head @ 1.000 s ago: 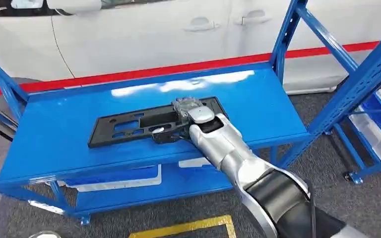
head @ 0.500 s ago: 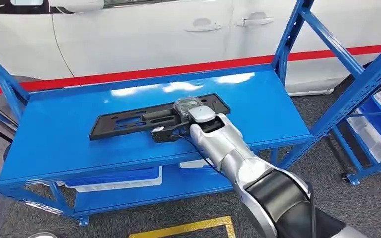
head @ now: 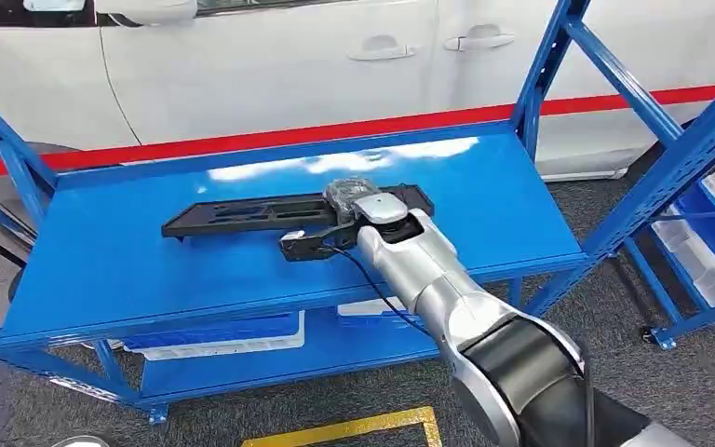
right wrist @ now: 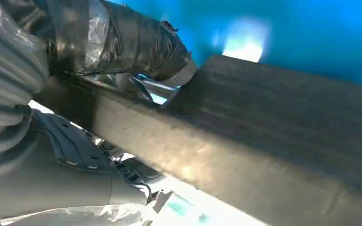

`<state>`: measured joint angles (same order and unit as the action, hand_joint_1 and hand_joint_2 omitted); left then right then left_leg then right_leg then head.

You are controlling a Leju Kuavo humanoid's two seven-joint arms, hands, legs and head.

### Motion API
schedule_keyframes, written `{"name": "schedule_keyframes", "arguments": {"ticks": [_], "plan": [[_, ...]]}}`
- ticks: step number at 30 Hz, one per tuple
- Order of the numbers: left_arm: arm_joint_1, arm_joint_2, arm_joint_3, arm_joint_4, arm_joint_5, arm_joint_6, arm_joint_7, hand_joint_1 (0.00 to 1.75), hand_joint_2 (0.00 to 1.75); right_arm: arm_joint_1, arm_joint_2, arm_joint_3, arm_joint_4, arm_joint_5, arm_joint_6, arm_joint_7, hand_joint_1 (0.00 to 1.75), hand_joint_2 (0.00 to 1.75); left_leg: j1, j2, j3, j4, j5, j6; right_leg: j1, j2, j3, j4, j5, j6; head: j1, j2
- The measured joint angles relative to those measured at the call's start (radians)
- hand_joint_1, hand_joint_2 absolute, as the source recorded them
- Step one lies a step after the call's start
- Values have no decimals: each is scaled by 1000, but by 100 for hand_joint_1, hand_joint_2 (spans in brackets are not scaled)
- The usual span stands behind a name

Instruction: Take the parts from the cabinet and place them on the table.

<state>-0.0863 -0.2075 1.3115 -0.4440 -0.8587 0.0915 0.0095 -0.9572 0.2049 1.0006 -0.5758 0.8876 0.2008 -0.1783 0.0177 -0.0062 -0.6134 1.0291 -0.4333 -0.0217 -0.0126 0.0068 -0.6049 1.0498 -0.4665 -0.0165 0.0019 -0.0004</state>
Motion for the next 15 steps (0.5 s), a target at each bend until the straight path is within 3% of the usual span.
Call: {"name": "schedule_keyframes", "arguments": {"ticks": [3,7,8,15], "plan": [[0,-3,8,0,19,26,0,0,0,3,-12,-37,-112,51,-65,91,175,175,0,0,-2,0,0,0,0,0,-2,0,0,0,0,0],[7,-16,13,-2,21,35,0,0,0,-9,-43,-139,-308,138,-67,148,175,175,0,-1,-4,0,1,1,0,-1,-4,0,0,0,0,0],[8,-19,14,-6,21,29,-2,0,175,-13,-51,-172,-360,174,-57,152,175,175,0,-1,-5,0,1,1,-1,-1,-4,0,0,0,0,0],[11,-30,18,-16,35,15,-22,0,175,-69,-79,-303,-544,214,-17,133,175,175,-1,0,-5,0,0,2,-1,0,-5,0,0,0,0,0]]}}
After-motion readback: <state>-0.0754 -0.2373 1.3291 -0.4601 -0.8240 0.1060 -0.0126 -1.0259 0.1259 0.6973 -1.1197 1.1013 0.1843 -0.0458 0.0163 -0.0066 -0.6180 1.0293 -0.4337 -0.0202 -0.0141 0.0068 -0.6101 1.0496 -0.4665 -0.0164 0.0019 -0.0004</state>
